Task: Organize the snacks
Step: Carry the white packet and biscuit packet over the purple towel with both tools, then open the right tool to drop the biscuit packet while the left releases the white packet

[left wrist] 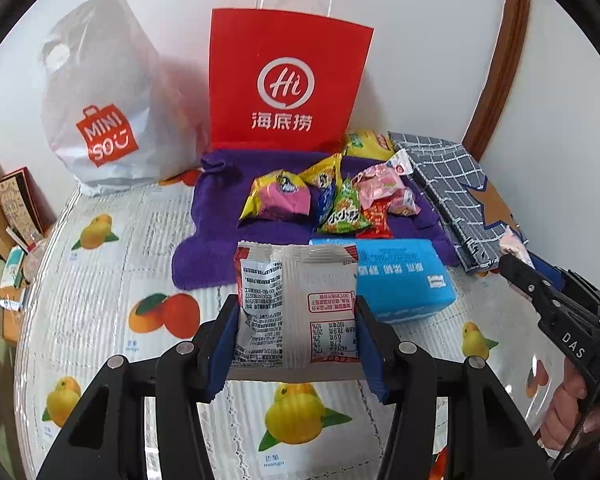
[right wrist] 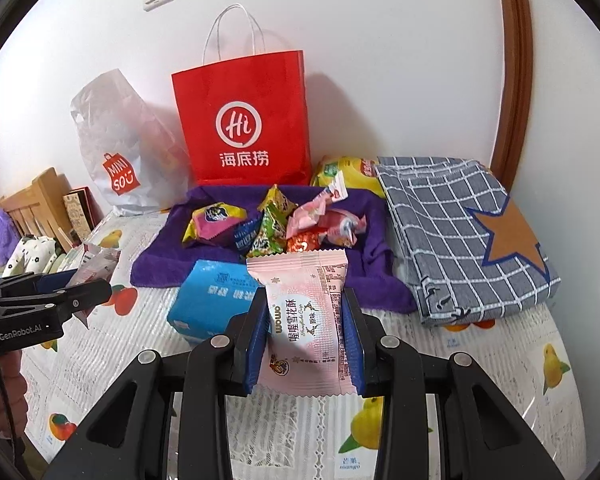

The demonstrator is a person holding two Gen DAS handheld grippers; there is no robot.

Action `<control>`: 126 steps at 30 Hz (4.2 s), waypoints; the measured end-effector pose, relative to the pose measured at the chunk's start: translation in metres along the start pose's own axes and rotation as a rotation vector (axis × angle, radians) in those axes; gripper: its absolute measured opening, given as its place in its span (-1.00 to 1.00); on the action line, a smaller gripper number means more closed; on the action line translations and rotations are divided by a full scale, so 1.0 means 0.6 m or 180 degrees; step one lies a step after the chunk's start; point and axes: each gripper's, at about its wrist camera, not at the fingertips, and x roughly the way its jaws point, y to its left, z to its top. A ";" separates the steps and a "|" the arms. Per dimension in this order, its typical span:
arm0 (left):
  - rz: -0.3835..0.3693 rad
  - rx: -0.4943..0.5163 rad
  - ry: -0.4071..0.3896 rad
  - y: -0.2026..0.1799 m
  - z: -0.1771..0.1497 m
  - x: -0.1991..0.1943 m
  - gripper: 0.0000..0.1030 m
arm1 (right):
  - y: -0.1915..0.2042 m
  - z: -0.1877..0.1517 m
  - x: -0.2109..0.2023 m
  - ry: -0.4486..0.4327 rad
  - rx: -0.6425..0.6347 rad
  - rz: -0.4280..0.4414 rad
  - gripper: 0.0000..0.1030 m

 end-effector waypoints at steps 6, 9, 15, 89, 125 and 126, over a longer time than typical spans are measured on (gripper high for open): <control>-0.0057 0.0020 -0.0046 -0.007 0.022 -0.004 0.00 | 0.007 0.021 -0.003 -0.0051 -0.0058 0.0009 -0.32; -0.0075 0.0002 -0.0023 -0.008 0.032 0.001 0.00 | 0.012 0.032 -0.004 -0.0066 -0.0089 0.0011 -0.32; -0.0061 -0.0001 -0.0014 -0.008 0.058 0.017 0.00 | 0.014 0.054 0.009 -0.0044 -0.0067 -0.0006 -0.32; -0.0008 0.0051 0.0254 0.009 0.239 0.274 0.00 | -0.010 0.200 0.328 0.0369 -0.0038 0.0085 -0.32; -0.0097 0.0086 0.0566 0.011 0.240 0.302 0.04 | -0.021 0.200 0.318 0.0473 -0.0002 -0.0123 -0.17; -0.0099 0.0087 0.0562 0.009 0.241 0.300 0.13 | -0.023 0.202 0.311 0.0458 0.0035 -0.0126 -0.15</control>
